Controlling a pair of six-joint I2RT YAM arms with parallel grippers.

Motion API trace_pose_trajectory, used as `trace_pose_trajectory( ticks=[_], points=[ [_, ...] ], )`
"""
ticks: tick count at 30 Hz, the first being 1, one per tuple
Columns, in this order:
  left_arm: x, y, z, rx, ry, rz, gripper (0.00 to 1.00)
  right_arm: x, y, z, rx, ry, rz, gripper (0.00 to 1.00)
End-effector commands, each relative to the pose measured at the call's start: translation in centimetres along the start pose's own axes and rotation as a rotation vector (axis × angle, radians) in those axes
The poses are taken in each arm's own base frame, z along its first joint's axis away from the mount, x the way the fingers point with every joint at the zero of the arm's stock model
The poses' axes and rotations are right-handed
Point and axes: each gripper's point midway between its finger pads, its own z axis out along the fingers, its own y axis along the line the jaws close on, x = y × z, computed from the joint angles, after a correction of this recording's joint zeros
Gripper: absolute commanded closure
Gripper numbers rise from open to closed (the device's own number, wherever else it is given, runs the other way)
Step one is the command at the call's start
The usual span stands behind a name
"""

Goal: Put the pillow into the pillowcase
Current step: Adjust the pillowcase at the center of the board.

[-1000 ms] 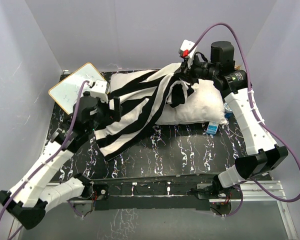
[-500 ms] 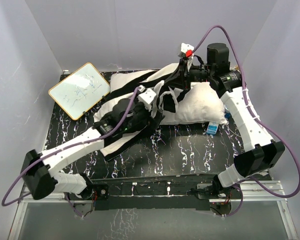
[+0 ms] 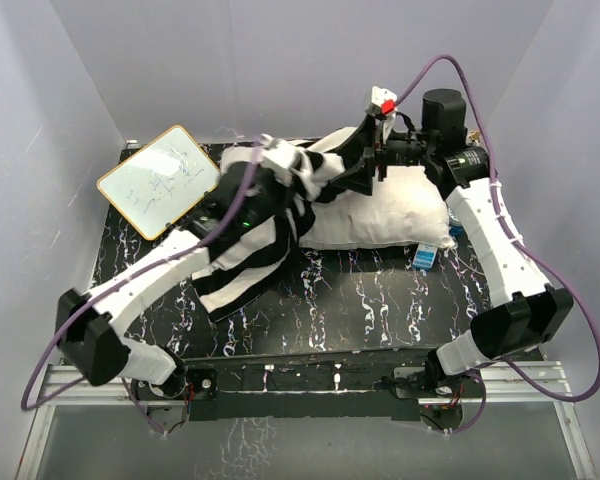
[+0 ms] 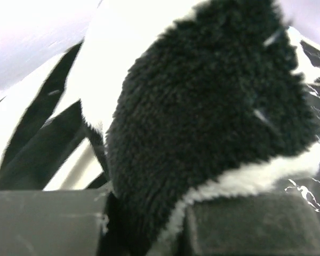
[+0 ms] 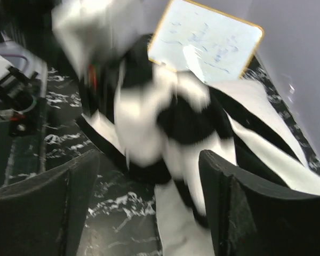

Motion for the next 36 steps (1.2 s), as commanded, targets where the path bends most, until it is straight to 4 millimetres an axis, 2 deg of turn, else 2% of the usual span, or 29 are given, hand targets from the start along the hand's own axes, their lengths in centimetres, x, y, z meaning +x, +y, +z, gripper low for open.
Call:
trace_pose_trajectory(
  ticks=[1, 4, 7, 9, 12, 13, 14, 16, 18, 20, 21, 22, 23, 26, 28, 32, 34, 36],
  points=[
    [-6.9, 5.6, -7.6, -0.012, -0.169, -0.237, 1.0, 0.0, -1.9, -3.3, 0.165, 0.019, -0.081, 0.15],
    [-6.3, 7.9, -10.2, -0.065, -0.147, -0.283, 1.0, 2.9, -2.7, -3.4, 0.203, 0.072, -0.11, 0.06],
    [-4.9, 9.2, -12.0, -0.126, -0.065, -0.312, 1.0, 6.3, -3.1, -3.2, 0.198, 0.127, -0.168, 0.04],
    [-2.7, 10.2, -12.9, -0.199, 0.021, -0.327, 1.0, 8.0, -3.7, -3.1, 0.211, 0.157, -0.191, 0.04],
    [1.9, 13.3, -14.8, -0.402, 0.156, -0.337, 1.0, 9.5, -4.3, -2.9, 0.219, 0.179, -0.191, 0.03],
    [4.0, 14.8, -15.7, -0.501, 0.214, -0.334, 0.96, 9.7, -4.2, -2.7, 0.213, 0.181, -0.192, 0.03],
    [5.9, 16.1, -16.6, -0.593, 0.269, -0.331, 0.85, 10.0, -4.2, -2.5, 0.208, 0.183, -0.194, 0.03],
    [9.6, 18.1, -18.6, -0.74, 0.365, -0.324, 0.73, 10.5, -4.1, -1.9, 0.203, 0.192, -0.199, 0.03],
    [12.0, 18.6, -19.5, -0.767, 0.404, -0.376, 0.6, 10.9, -4.4, -1.0, 0.198, 0.195, -0.221, 0.03],
    [12.6, 17.9, -19.5, -0.737, 0.379, -0.435, 0.39, 11.2, -5.0, 0.4, 0.199, 0.201, -0.255, 0.03],
    [12.4, 17.6, -19.5, -0.726, 0.359, -0.455, 0.28, 11.3, -5.5, 1.3, 0.201, 0.208, -0.267, 0.03],
    [12.0, 17.4, -19.6, -0.721, 0.341, -0.47, 0.22, 11.3, -6.0, 2.1, 0.207, 0.215, -0.278, 0.03],
    [11.3, 17.3, -19.8, -0.716, 0.323, -0.477, 0.19, 11.4, -6.6, 3.0, 0.213, 0.227, -0.289, 0.03],
    [8.8, 16.5, -20.6, -0.67, 0.264, -0.481, 0.17, 11.2, -8.3, 5.2, 0.228, 0.249, -0.308, 0.03],
    [6.6, 15.2, -20.6, -0.569, 0.197, -0.466, 0.2, 11.0, -9.5, 5.9, 0.267, 0.263, -0.321, 0.03],
    [2.7, 9.7, -17.5, -0.155, 0.039, -0.424, 0.25, 10.9, -11.4, 6.5, 0.331, 0.263, -0.316, 0.03],
    [2.7, 9.1, -15.8, -0.083, 0.023, -0.425, 0.26, 10.7, -11.5, 6.9, 0.327, 0.252, -0.297, 0.09],
    [3.1, 9.7, -13.9, -0.085, 0.055, -0.377, 0.25, 10.2, -11.2, 7.4, 0.315, 0.242, -0.299, 0.2]
  ],
)
